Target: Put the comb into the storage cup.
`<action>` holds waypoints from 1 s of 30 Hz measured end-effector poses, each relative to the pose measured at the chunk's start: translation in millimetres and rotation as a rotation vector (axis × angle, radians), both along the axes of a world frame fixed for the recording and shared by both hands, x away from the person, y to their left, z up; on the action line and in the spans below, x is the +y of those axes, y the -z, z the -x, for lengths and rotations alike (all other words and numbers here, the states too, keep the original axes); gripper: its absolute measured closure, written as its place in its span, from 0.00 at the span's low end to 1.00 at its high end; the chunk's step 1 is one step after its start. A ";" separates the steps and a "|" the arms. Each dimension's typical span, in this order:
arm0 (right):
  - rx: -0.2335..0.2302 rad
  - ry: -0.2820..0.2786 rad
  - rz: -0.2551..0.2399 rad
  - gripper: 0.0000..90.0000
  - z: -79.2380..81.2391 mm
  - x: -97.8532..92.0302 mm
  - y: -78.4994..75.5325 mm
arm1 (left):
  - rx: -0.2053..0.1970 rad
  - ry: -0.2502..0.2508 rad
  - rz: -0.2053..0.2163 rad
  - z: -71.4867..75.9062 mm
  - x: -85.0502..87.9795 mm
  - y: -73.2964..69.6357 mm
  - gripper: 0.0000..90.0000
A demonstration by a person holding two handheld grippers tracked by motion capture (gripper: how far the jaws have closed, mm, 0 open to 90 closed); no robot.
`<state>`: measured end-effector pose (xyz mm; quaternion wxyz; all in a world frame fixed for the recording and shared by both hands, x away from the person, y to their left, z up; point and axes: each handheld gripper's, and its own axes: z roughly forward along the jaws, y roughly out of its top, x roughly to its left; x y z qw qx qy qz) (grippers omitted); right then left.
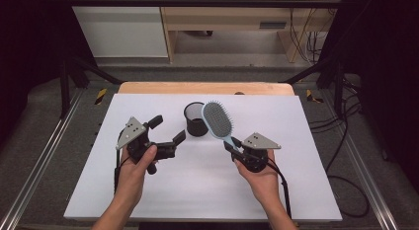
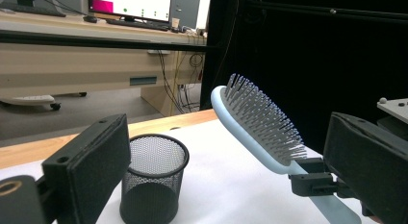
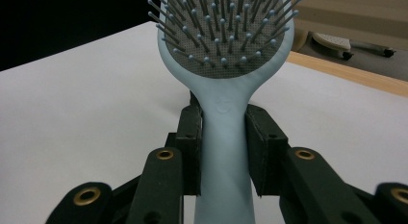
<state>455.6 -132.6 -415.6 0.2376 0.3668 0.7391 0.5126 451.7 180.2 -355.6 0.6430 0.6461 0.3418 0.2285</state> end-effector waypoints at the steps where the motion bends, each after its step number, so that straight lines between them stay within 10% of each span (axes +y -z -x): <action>1: -0.006 0.001 -0.001 0.77 0.1 0.1 -0.3 | 0.000 0.000 0.002 -1.1 -0.9 0.2 0.03; 30: -0.087 0.027 -0.052 0.77 -4.8 3.5 -21.3 | 0.011 0.050 0.028 -11.0 -23.2 -19.3 0.03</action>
